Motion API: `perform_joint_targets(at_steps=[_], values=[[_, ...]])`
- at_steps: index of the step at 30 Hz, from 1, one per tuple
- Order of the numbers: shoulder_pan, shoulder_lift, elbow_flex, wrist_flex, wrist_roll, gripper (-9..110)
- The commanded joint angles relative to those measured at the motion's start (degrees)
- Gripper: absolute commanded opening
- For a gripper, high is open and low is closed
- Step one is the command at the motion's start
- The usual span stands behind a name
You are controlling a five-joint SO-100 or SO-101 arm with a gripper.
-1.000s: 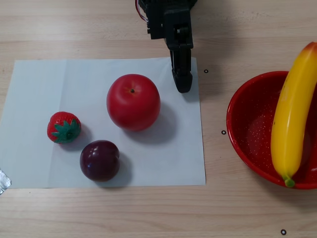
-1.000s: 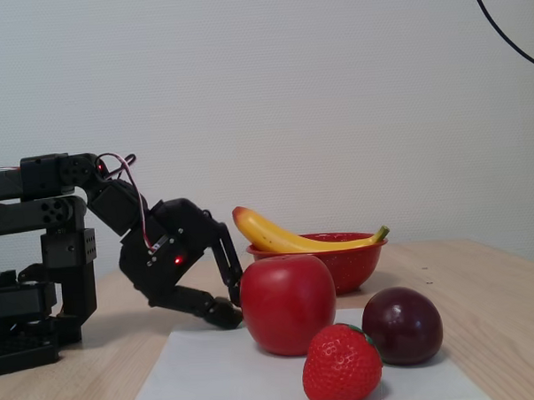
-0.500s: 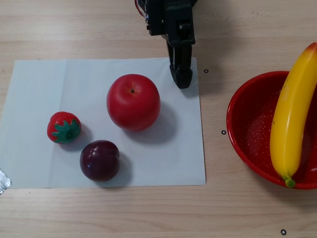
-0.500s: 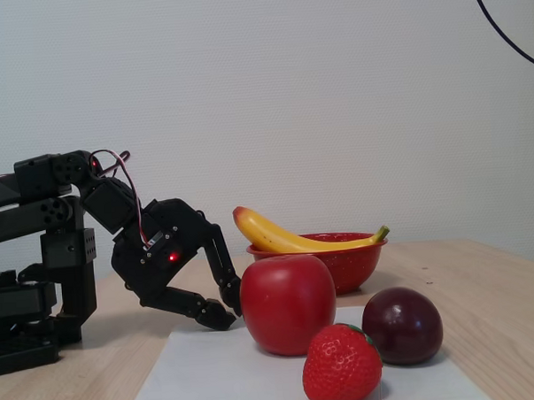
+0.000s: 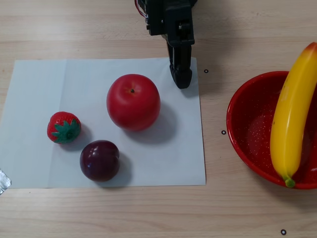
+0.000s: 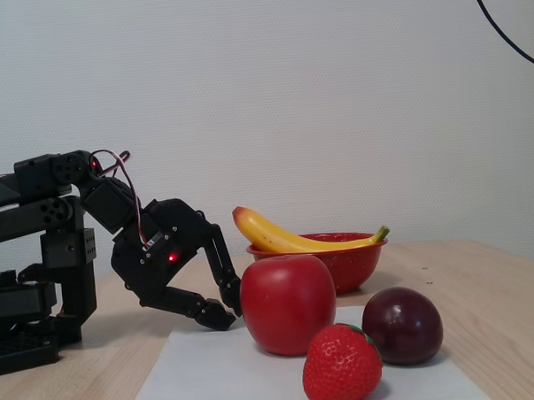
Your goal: Grasp the banana and put it in the red bowl.
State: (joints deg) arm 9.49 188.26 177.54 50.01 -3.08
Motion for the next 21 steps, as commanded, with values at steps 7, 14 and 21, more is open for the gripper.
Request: perform_joint_targets(at_steps=[7,14,21], values=[[-0.9,-0.5,0.4,1.1,-0.8,0],[-1.6,-0.5,0.4,1.1,-1.5,0],[-1.6,-0.5,0.4,1.1,-1.4,0]])
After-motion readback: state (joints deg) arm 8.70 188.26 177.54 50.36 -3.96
